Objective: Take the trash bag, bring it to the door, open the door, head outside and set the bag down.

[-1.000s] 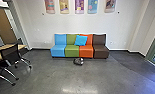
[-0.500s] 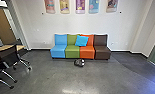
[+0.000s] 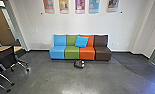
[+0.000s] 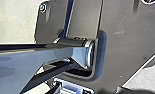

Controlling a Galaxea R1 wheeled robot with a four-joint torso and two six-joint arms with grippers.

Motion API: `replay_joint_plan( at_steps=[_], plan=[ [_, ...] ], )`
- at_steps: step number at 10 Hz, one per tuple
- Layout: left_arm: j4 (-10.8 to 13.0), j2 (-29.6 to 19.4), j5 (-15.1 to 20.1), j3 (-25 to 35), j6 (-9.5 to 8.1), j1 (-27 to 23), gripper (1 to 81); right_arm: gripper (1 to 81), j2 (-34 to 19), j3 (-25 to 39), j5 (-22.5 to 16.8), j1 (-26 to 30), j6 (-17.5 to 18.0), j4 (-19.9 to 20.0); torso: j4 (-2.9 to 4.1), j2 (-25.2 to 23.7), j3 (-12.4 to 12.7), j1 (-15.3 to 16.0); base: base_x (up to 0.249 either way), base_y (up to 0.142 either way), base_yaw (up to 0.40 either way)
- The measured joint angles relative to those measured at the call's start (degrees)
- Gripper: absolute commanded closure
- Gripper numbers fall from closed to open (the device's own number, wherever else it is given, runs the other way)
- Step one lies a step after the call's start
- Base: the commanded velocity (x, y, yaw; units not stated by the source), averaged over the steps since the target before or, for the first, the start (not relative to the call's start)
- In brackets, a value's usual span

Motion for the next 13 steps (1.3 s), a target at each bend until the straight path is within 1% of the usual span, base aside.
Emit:
replay_joint_plan(
  at_steps=[7, 13],
  plan=[
    [0.00, 0.15, 0.02, 0.00, 0.00, 0.04, 1.0, 1.0, 0.00, 0.00, -0.02, -0.13, 0.00, -0.01, 0.00, 0.00, 0.00, 0.00, 0.153, 0.000, 0.000],
    [0.00, 0.11, 0.05, 0.02, 0.00, 0.06, 1.0, 1.0, -0.02, -0.38, -0.02, -0.16, 0.00, -0.01, 0.00, 0.00, 0.00, 0.00, 0.153, 0.077, 0.000]
  ],
)
